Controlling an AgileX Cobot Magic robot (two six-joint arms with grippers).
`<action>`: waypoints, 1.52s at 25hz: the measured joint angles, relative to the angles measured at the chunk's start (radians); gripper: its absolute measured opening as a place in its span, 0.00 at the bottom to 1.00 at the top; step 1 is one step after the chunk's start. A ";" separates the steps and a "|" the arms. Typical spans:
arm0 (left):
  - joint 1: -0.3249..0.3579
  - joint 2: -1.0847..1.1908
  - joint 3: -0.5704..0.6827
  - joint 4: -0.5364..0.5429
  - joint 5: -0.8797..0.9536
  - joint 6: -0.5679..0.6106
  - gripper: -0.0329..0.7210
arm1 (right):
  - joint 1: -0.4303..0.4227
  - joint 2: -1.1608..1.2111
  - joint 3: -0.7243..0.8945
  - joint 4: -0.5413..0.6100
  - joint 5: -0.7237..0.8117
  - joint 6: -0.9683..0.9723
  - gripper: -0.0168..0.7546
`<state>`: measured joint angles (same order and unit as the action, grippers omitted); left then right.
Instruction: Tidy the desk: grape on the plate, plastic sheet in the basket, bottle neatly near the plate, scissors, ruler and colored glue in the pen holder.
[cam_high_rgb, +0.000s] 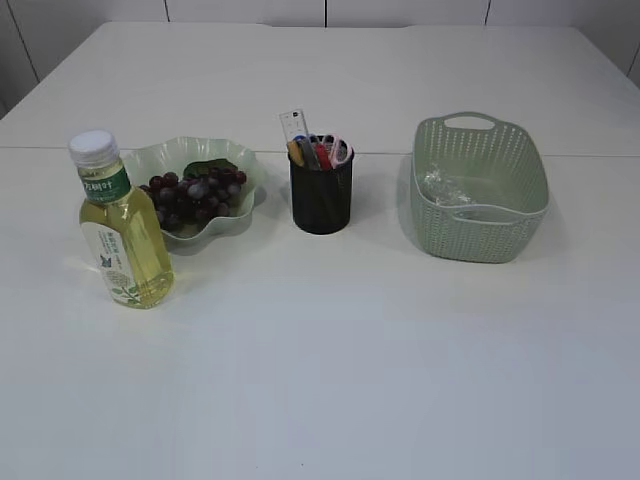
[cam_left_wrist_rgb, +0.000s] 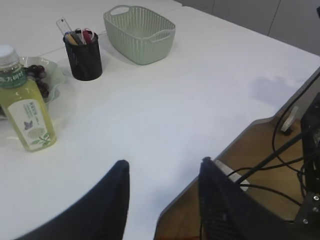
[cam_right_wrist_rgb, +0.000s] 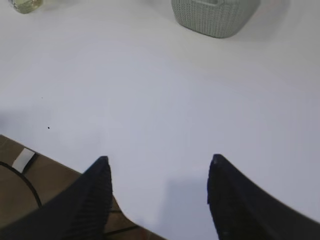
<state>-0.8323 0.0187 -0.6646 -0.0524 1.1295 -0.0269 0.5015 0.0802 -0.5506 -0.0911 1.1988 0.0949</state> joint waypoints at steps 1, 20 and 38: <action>0.000 -0.005 0.017 0.004 0.010 0.002 0.49 | 0.000 -0.040 0.005 0.000 0.000 -0.014 0.64; -0.001 -0.007 0.138 0.052 -0.017 0.053 0.48 | 0.000 -0.098 0.050 0.004 -0.037 -0.100 0.64; 0.210 -0.007 0.138 0.052 -0.017 0.053 0.45 | -0.186 -0.098 0.051 0.004 -0.039 -0.104 0.64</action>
<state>-0.6221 0.0113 -0.5263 0.0000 1.1123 0.0259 0.3151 -0.0183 -0.4992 -0.0874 1.1598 -0.0095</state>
